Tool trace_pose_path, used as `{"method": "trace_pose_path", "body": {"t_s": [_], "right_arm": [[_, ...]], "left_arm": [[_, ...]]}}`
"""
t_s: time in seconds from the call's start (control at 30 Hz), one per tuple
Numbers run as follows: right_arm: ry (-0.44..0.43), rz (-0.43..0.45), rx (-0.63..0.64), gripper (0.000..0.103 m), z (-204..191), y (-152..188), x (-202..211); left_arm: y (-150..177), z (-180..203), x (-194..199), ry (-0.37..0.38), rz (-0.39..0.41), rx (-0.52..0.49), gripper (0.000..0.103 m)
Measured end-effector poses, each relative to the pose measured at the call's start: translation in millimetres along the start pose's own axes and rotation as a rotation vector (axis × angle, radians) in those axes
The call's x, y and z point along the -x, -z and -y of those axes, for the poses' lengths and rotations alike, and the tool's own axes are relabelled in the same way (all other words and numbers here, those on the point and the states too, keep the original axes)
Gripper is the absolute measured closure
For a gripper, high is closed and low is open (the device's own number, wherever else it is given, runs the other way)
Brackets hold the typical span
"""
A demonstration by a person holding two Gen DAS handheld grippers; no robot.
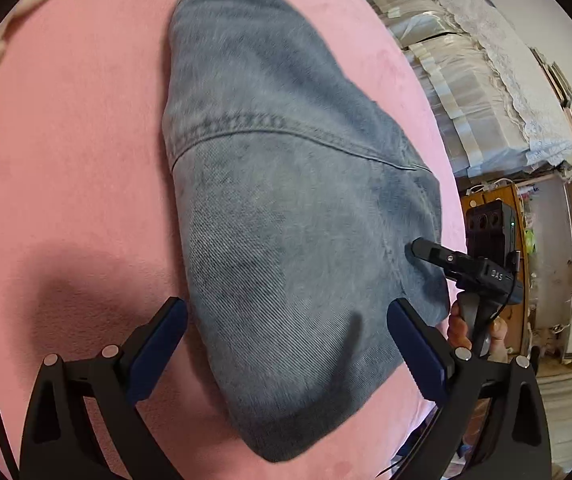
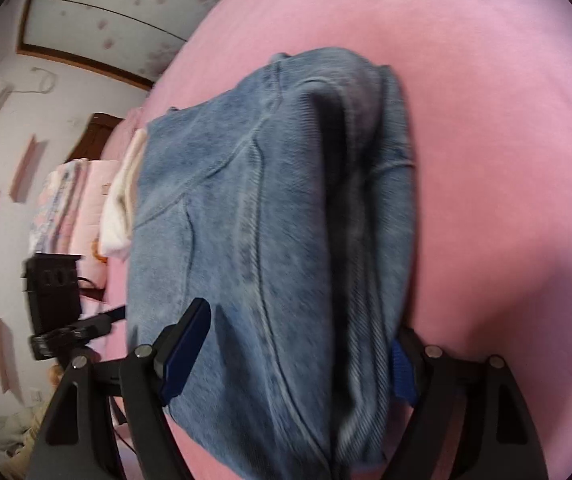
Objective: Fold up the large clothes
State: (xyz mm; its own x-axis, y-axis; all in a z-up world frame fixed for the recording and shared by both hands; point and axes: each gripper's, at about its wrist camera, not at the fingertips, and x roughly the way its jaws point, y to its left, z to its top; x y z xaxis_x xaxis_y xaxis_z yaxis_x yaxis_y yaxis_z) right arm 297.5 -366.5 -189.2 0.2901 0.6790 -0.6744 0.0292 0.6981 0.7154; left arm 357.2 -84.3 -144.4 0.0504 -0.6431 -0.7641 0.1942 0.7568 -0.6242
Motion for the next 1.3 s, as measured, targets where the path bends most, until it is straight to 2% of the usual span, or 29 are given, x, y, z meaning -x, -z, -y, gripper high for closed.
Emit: {"method": "trace_pose_path", "body": {"t_s": [0.1, 0.27, 0.5, 0.73, 0.83, 0.9, 0.97, 1.13, 1.3], "right_arm": [[-0.028, -0.002, 0.003, 0.023, 0, -7, -12], [0.012, -0.01, 0.031, 0.023, -7, -9, -22], [0.058, 0.023, 0.065, 0.029, -11, -7, -23], [0.083, 0.016, 0.022, 0.03, -10, -10, -23], [0.114, 0.026, 0.055, 0.045, -17, -8, -23], [0.116, 0.04, 0.064, 0.063, -22, -7, -19], [0.129, 0.062, 0.08, 0.071, -31, -5, -15], [0.185, 0.114, 0.134, 0.077, -56, 3, -6], [0.211, 0.145, 0.175, 0.079, -80, 20, 5]], "left_arm": [[-3, -6, -16, 0.024, -0.012, 0.016, 0.004], [-8, -6, -43, 0.006, -0.026, 0.006, 0.002], [-11, 19, -55, -0.119, -0.024, 0.009, 0.001], [-11, 26, -60, -0.138, -0.016, 0.018, 0.001], [-7, 32, -58, -0.179, 0.005, -0.008, 0.011], [-5, 39, -56, -0.211, 0.023, -0.044, 0.02], [-2, 48, -51, -0.229, 0.045, -0.075, 0.031], [3, 68, -39, -0.272, 0.089, -0.135, 0.046], [14, 92, -26, -0.315, 0.114, -0.203, 0.051]]}}
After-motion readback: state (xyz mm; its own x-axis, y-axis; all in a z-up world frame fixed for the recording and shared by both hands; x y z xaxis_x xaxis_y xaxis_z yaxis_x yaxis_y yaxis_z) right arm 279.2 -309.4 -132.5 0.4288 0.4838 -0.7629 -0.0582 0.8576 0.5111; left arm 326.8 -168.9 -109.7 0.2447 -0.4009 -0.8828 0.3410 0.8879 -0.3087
